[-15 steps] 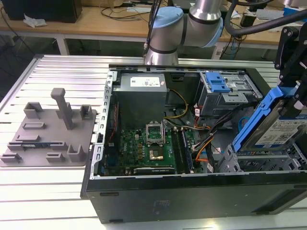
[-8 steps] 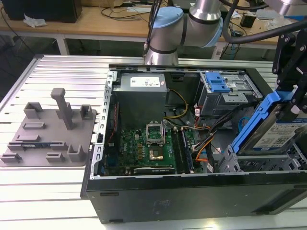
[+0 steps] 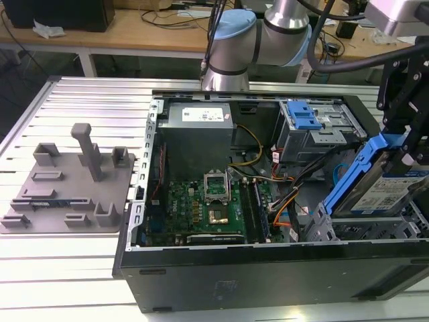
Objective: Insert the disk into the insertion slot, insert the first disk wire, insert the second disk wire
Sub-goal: 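Insert the disk into the insertion slot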
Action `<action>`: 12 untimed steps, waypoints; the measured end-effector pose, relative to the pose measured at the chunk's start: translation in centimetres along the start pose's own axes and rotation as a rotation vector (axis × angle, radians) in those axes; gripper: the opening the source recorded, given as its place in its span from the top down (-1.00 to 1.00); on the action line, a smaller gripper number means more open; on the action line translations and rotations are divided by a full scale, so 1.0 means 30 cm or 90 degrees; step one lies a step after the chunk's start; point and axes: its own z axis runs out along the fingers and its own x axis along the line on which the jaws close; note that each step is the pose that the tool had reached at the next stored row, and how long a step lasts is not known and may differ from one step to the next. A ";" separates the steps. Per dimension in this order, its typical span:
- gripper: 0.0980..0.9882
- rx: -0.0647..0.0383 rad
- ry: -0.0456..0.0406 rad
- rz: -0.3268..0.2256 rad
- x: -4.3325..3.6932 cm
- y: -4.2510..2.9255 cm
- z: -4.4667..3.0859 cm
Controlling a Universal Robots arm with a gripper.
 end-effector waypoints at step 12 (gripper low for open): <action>0.23 0.000 0.0002 -0.003 0.012 0.006 0.082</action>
